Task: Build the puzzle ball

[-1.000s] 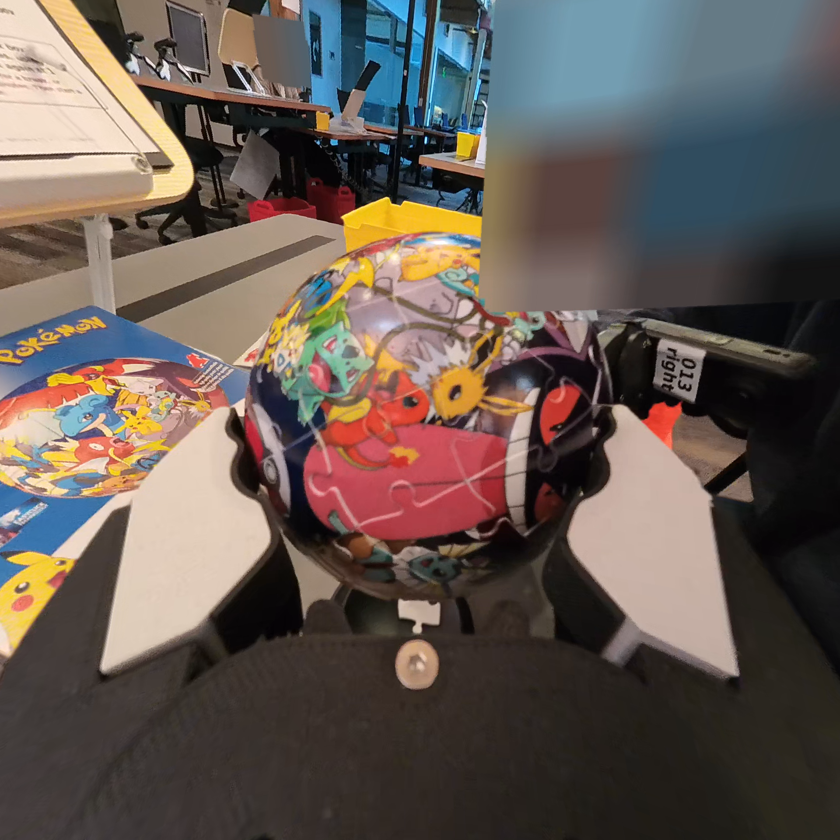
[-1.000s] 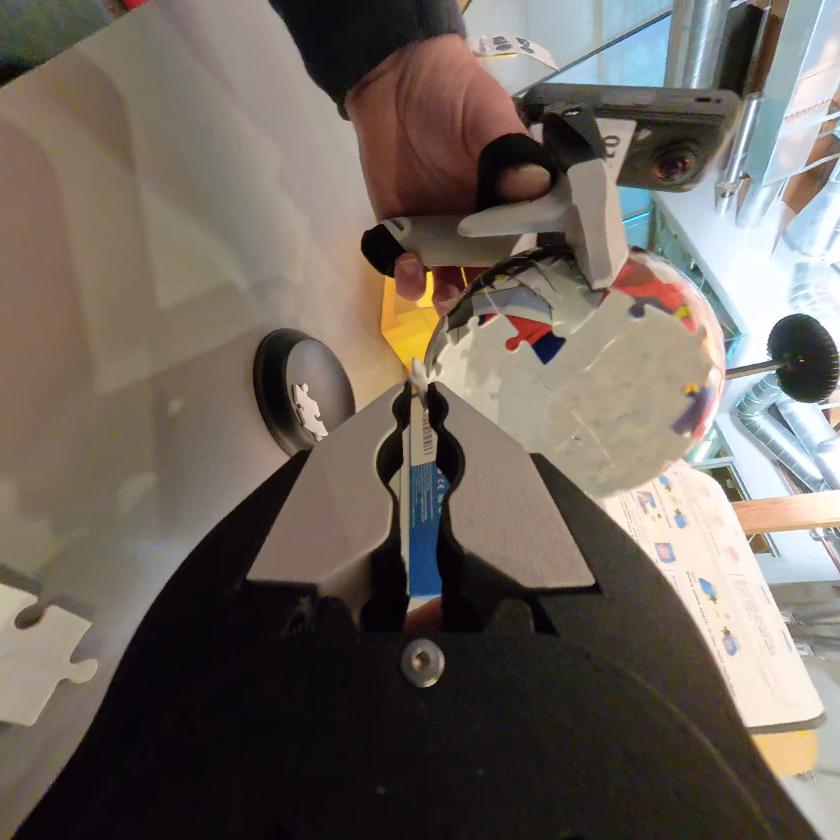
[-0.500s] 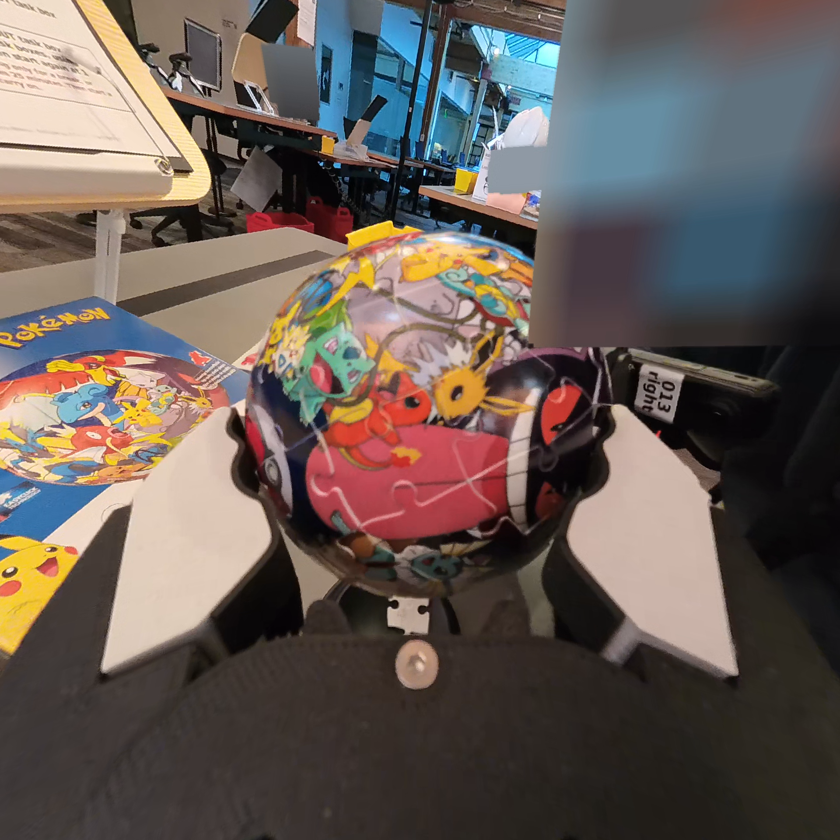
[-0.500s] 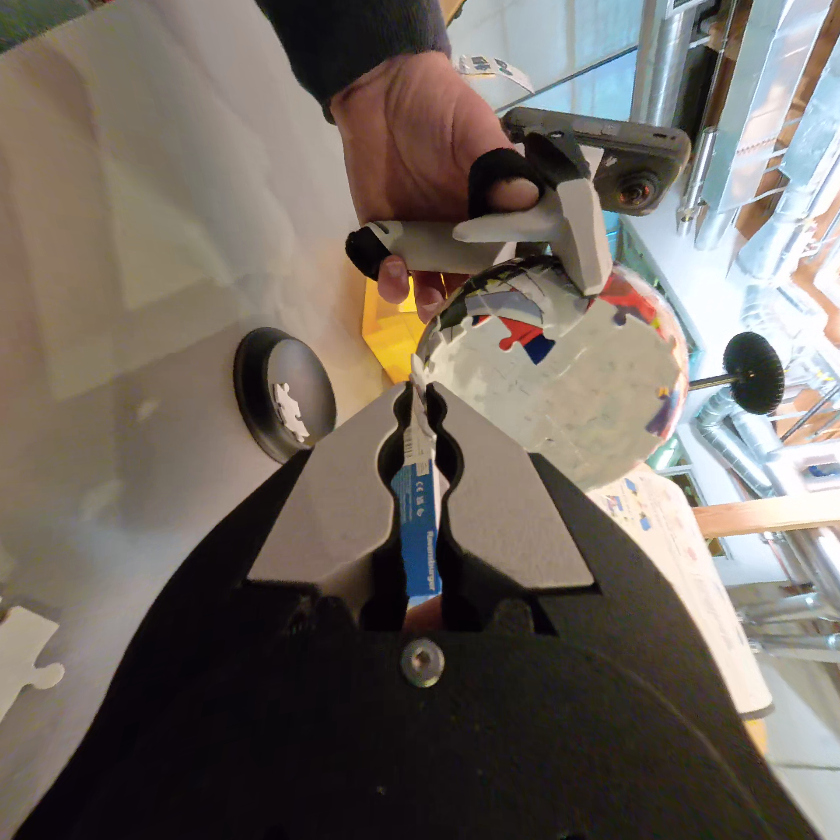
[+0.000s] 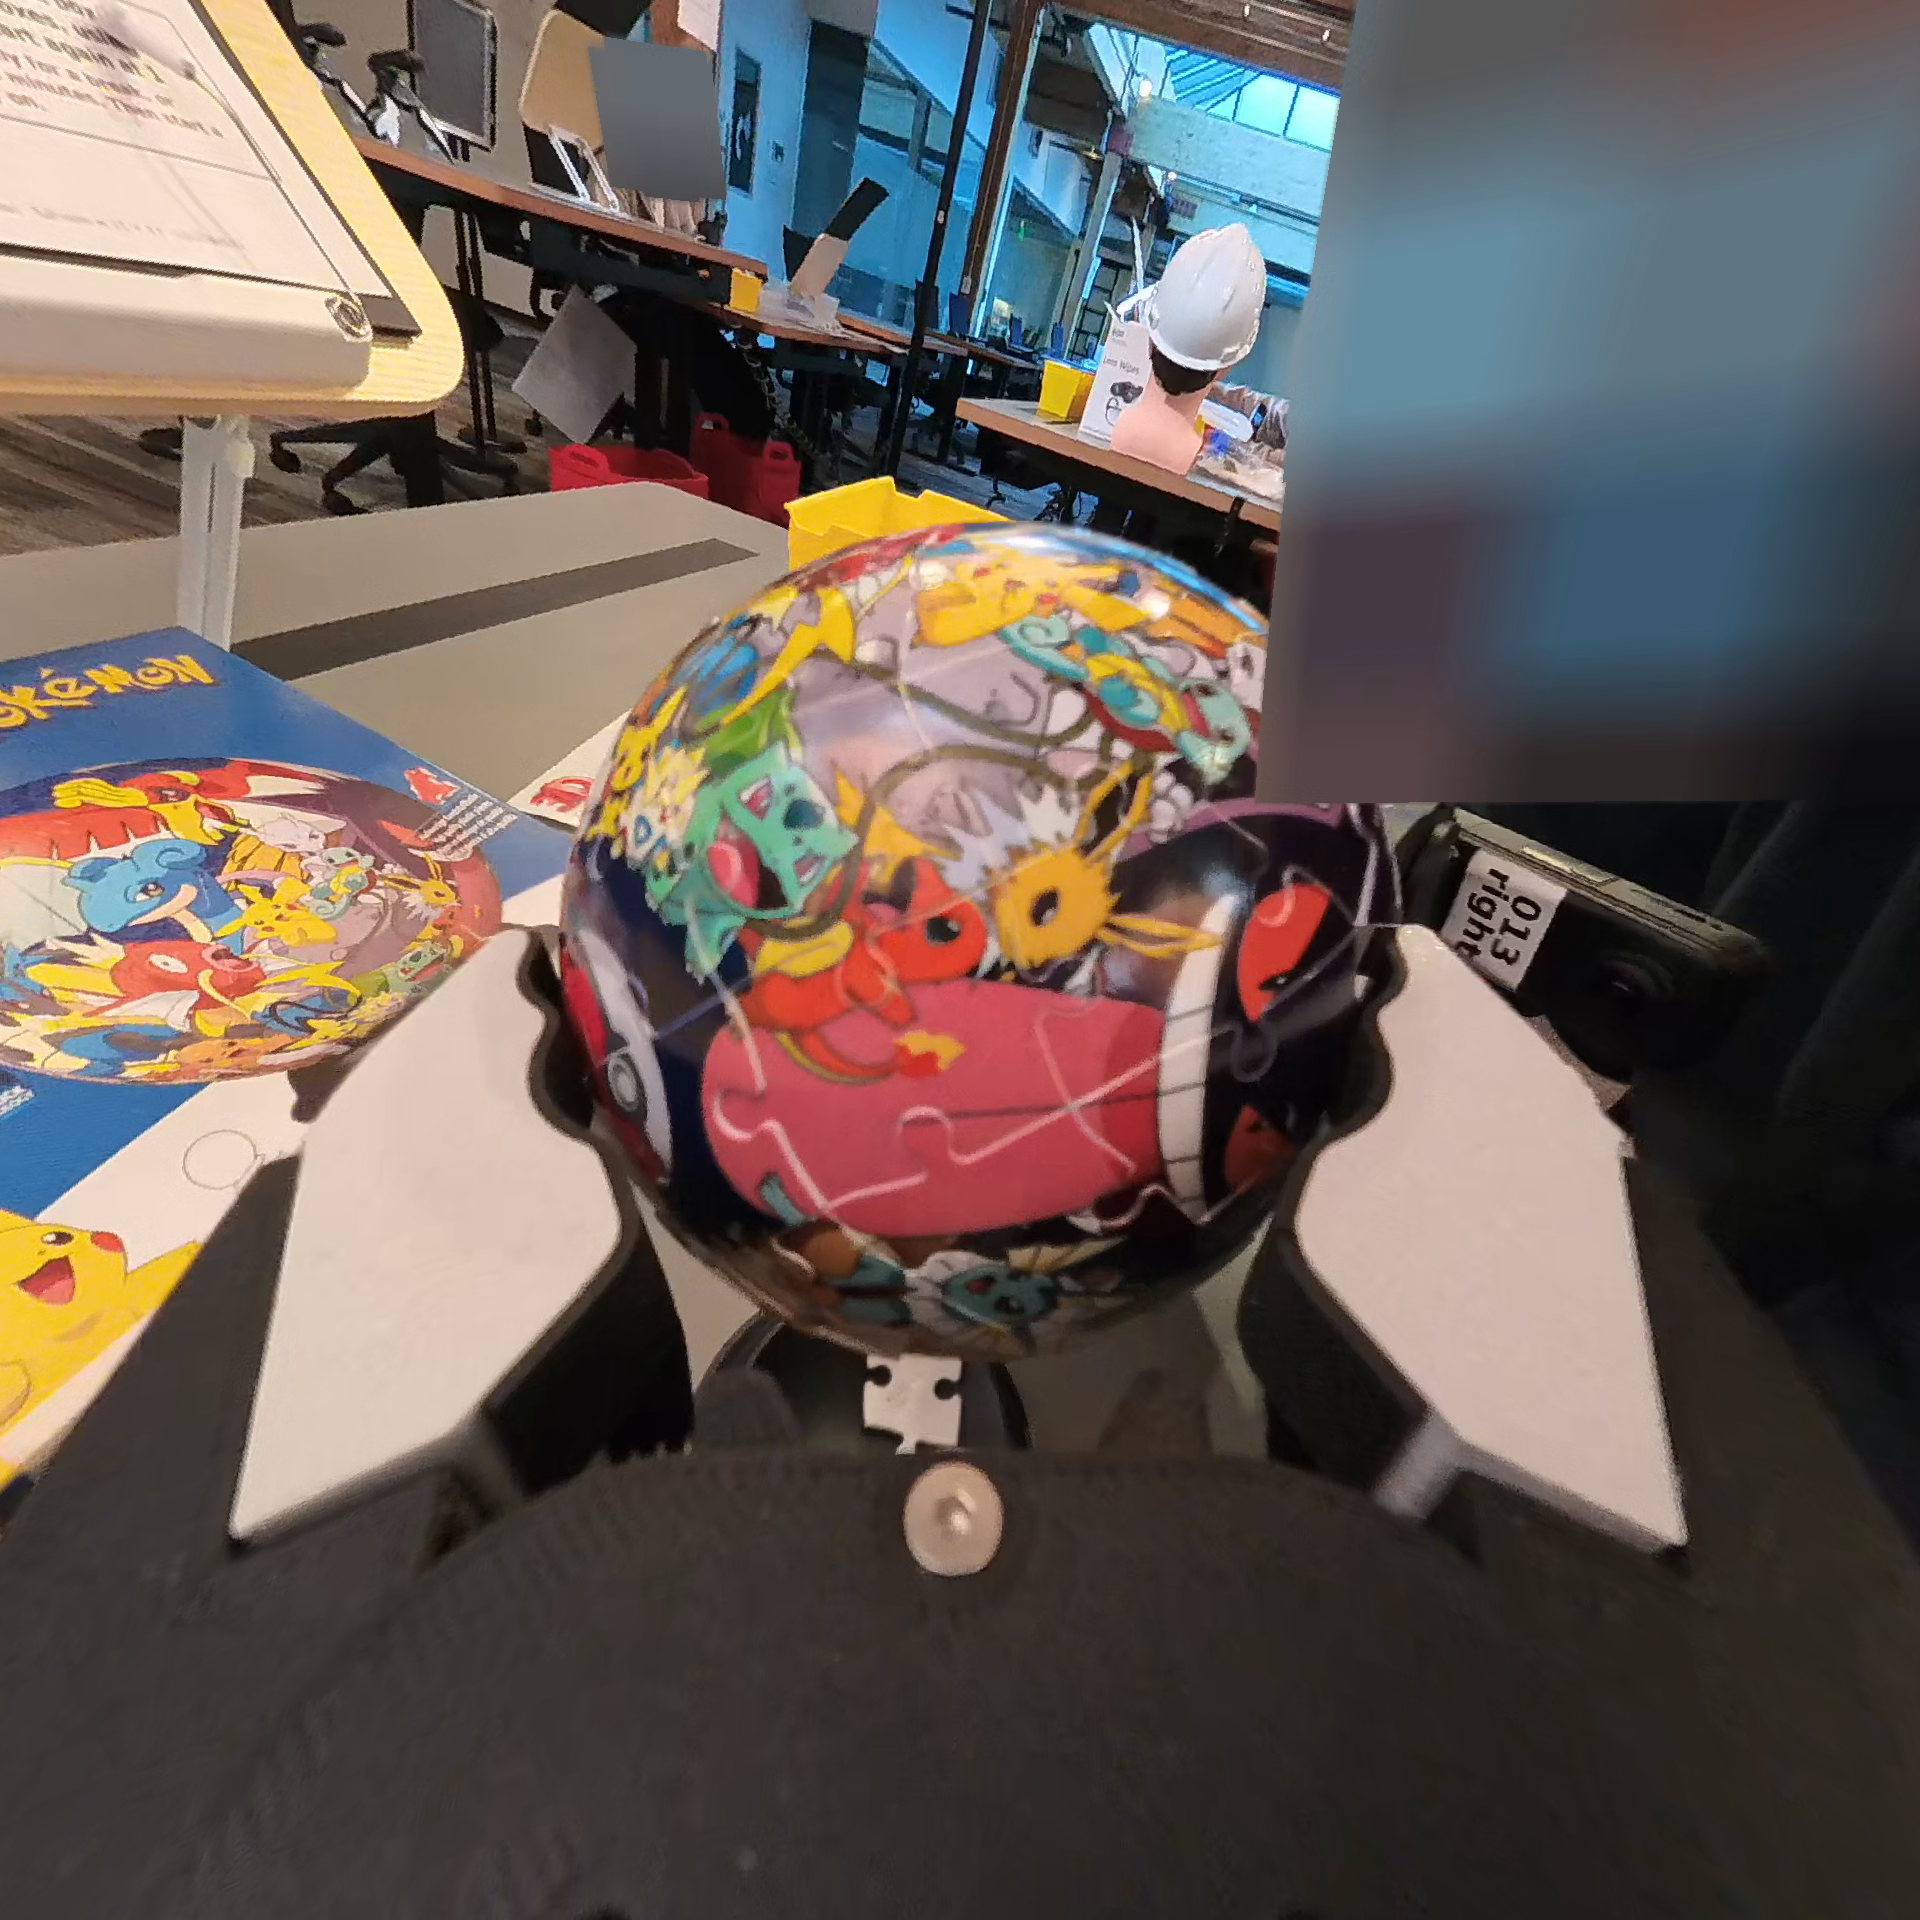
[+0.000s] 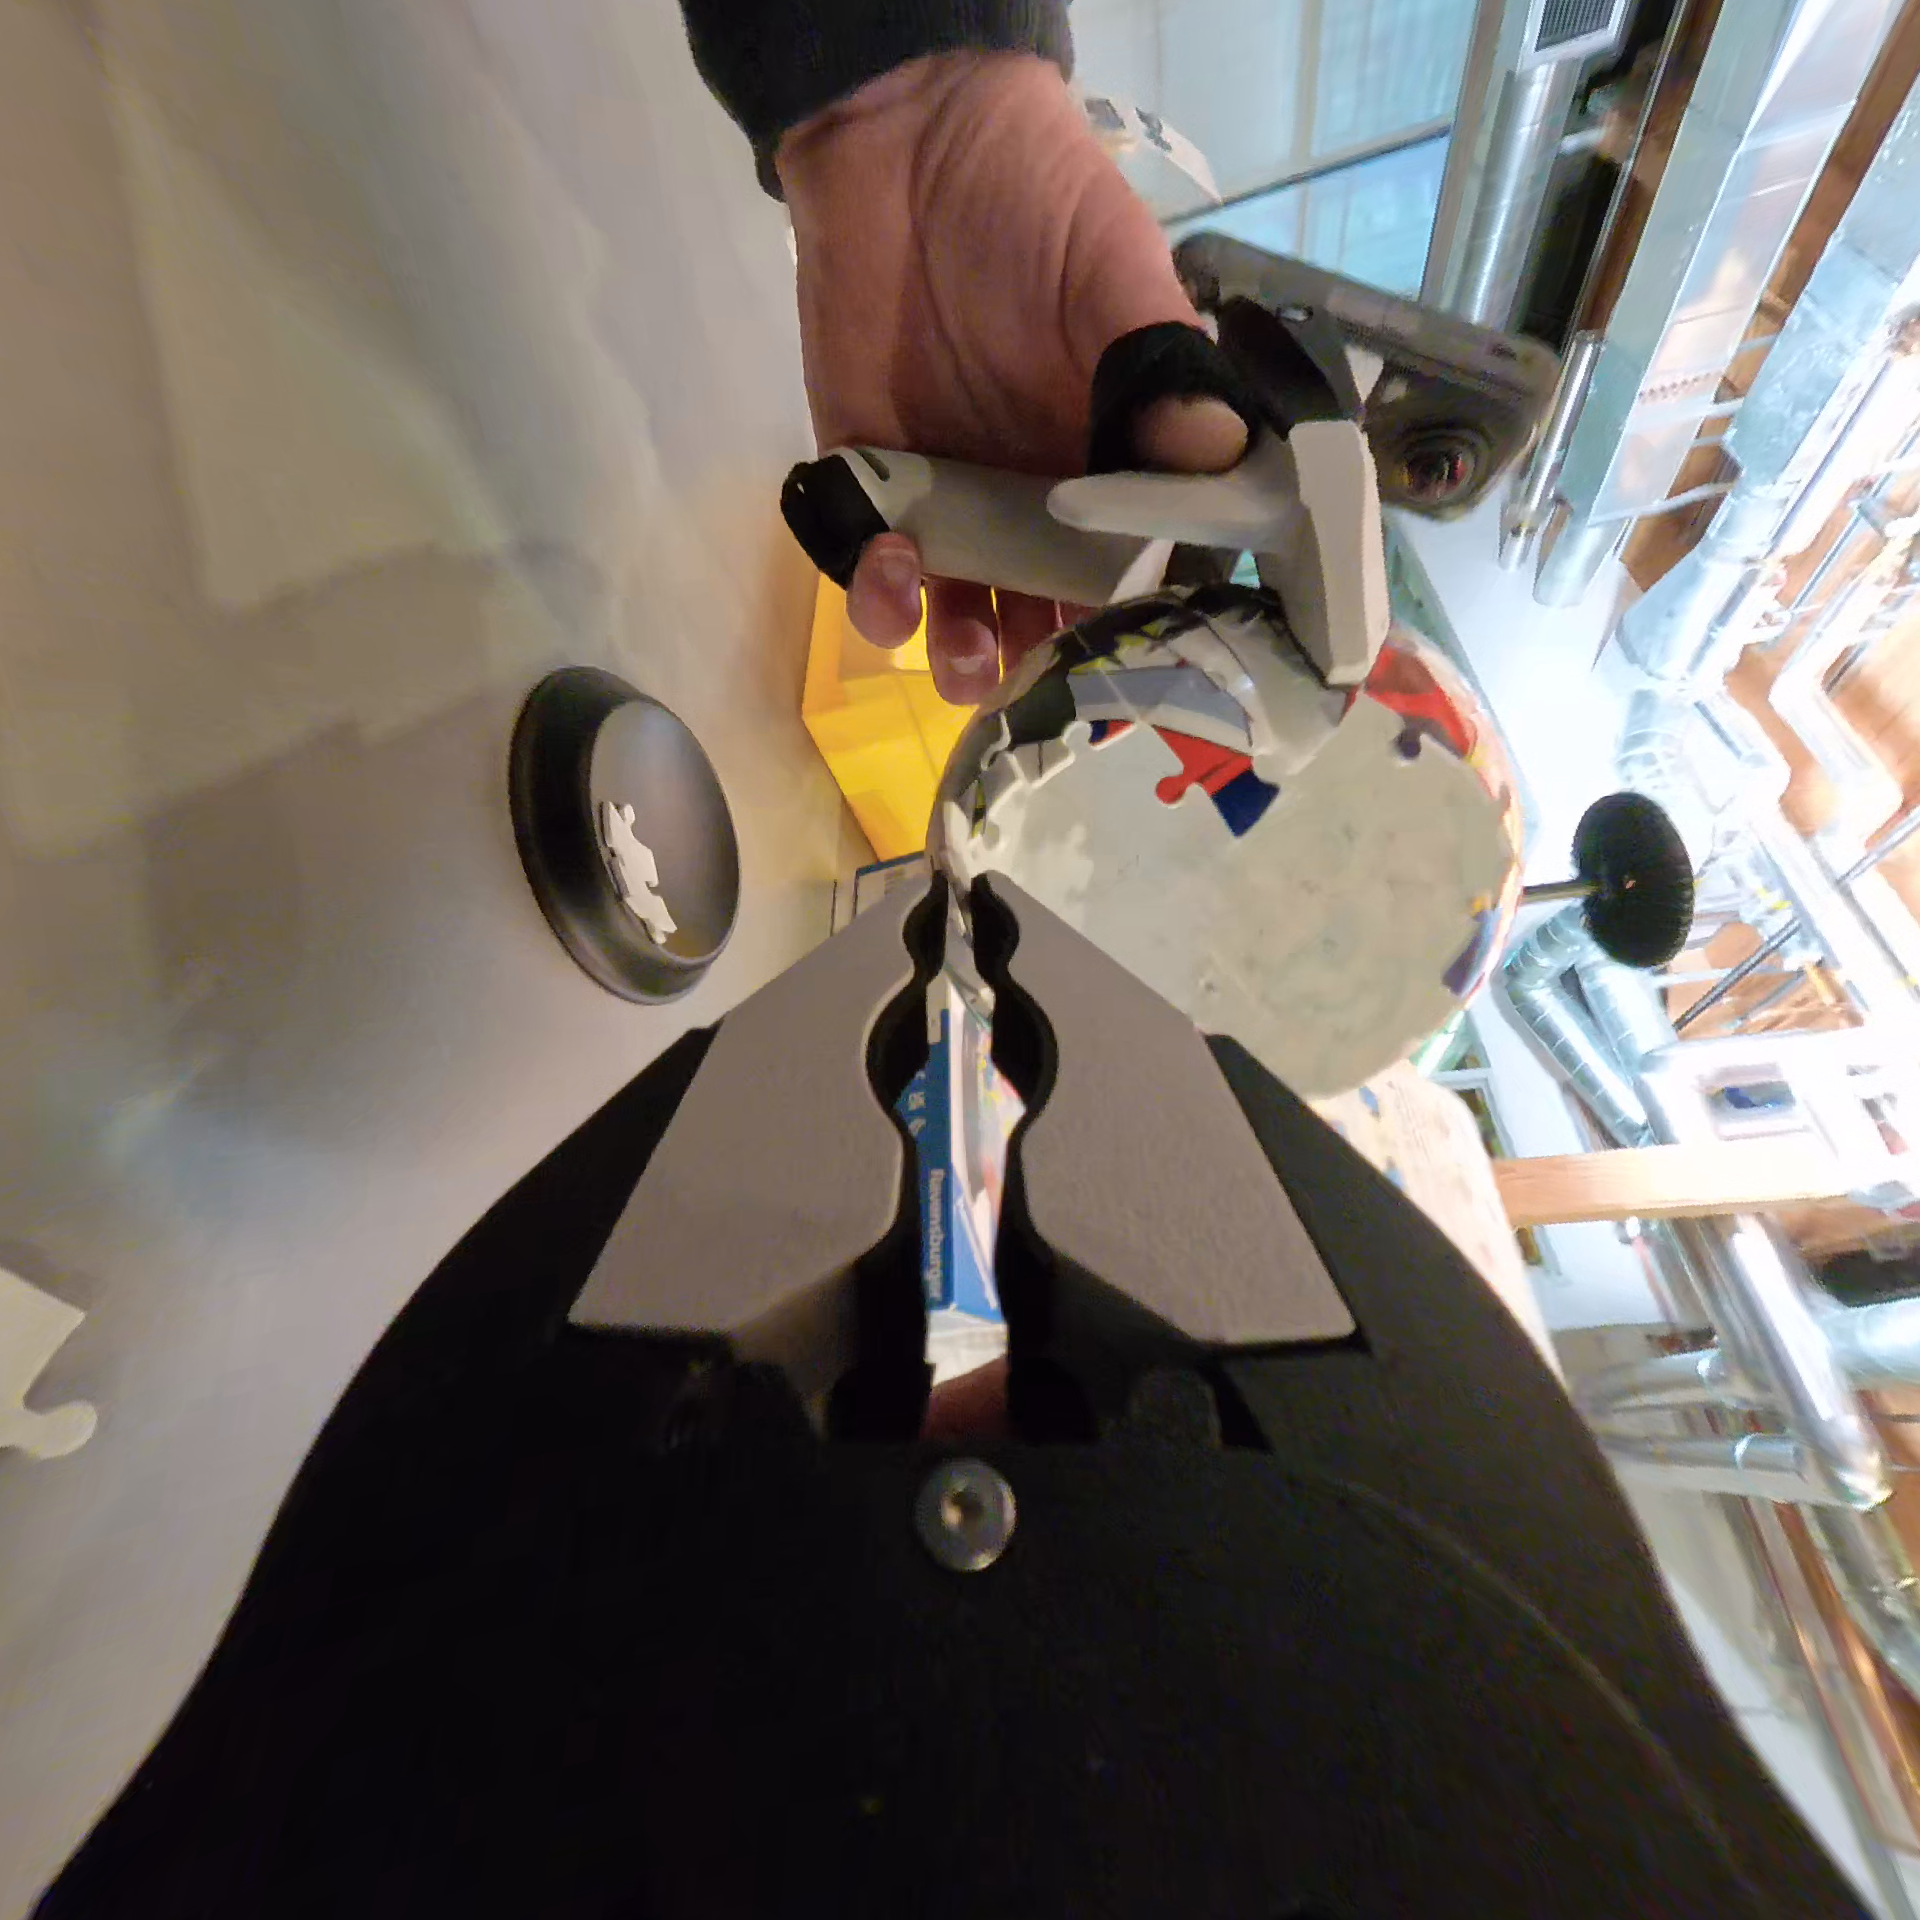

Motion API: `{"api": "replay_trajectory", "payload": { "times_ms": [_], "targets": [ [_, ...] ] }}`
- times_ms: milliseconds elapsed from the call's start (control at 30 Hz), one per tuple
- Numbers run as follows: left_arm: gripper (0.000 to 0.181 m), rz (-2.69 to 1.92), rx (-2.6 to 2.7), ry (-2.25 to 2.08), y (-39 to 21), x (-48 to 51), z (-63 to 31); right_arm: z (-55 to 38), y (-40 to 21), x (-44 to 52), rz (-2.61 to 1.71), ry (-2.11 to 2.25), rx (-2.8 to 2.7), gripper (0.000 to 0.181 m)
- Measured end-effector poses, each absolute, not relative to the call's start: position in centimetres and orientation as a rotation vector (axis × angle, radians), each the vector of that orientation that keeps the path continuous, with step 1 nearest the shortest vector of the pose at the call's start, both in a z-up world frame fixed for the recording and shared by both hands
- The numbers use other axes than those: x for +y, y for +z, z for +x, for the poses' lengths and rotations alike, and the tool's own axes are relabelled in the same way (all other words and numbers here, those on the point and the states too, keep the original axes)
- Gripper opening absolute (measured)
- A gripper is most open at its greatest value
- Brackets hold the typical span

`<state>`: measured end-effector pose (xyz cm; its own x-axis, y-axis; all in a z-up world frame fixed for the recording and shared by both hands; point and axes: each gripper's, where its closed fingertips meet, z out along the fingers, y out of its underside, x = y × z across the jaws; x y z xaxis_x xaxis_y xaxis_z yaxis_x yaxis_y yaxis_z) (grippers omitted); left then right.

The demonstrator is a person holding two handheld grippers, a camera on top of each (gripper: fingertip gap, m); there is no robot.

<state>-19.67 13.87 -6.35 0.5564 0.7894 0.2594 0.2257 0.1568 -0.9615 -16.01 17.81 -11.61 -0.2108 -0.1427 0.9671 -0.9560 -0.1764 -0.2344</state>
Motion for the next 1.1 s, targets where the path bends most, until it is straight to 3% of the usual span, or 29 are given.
{"api": "replay_trajectory", "payload": {
  "times_ms": [33, 1100],
  "targets": [
    [0.138, -1.396, -0.954, 0.511, -6.4, 13.8, -19.7, -16.2, -11.6, 17.7, 1.313, 1.479, -1.404, 0.002],
    [0.137, -1.664, -1.001, 0.488, -12.3, 13.6, -19.9, -15.2, -17.4, 16.4, 1.779, 0.972, -1.339, 0.0]
  ]
}}
